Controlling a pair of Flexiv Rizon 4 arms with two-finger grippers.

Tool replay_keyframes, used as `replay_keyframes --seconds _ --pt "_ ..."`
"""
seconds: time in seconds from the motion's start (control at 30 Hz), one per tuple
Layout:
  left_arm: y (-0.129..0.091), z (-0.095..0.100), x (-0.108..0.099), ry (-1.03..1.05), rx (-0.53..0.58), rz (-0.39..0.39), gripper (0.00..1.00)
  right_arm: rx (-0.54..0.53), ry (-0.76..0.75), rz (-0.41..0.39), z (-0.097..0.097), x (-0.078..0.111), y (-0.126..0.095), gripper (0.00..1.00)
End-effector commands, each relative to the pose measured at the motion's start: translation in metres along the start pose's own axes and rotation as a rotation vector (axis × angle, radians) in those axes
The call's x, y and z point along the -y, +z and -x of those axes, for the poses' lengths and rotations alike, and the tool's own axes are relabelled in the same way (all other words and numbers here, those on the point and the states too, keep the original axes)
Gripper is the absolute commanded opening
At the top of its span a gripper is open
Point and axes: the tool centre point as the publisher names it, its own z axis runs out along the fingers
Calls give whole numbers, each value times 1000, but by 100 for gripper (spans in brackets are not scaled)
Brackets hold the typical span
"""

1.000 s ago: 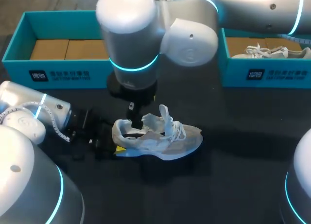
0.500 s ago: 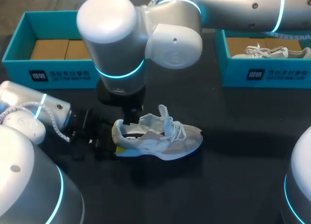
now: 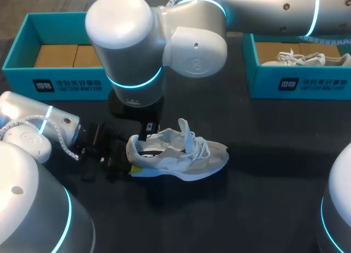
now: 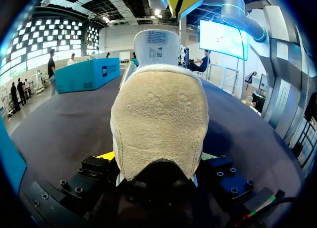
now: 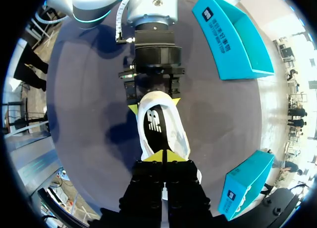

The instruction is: Take the shoe out of the shoebox, open the shoe tongue, remove and reinsert the insole, then place the shoe into the shoebox

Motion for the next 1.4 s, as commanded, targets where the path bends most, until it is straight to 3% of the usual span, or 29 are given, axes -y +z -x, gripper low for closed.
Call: replay_keyframes --seconds 0.03,0.5,1.4 --pt "2 1 -2 0 0 2 0 -24 -2 18 3 3 19 0" --pt "2 1 -2 0 0 2 0 -93 -46 13 11 11 59 0" --pt "2 1 -2 0 0 2 0 -239 -88 0 -3 14 112 0"
